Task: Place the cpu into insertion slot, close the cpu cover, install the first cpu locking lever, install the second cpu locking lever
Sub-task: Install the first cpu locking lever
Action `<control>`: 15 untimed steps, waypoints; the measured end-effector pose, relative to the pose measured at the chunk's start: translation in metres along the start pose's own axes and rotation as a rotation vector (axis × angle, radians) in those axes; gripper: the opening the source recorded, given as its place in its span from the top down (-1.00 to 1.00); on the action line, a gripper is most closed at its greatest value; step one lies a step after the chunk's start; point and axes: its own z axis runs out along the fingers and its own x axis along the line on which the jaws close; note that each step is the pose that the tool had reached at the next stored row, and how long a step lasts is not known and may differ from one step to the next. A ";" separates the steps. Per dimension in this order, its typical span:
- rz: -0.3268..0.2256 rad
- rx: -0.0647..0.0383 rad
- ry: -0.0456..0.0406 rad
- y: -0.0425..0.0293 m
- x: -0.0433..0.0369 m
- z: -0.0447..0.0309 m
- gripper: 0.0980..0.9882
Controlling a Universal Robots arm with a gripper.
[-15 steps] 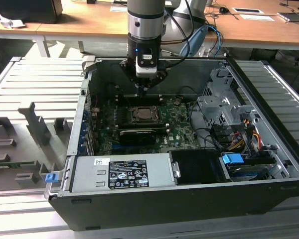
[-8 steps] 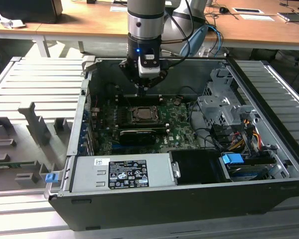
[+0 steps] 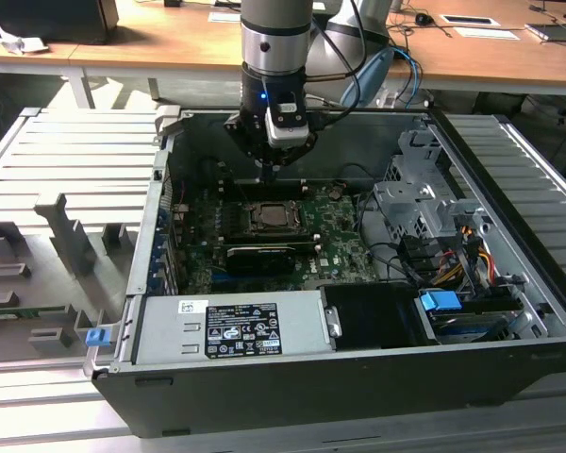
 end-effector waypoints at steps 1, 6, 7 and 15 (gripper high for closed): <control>-0.007 0.000 0.0002 -0.0001 0.0001 0.0000 0.98; -0.054 0.000 0.0016 -0.0001 0.0002 0.0000 0.98; -0.065 0.000 0.0019 -0.0001 0.0002 0.0000 0.98; -0.120 0.000 0.0035 -0.0001 0.0002 0.0000 0.98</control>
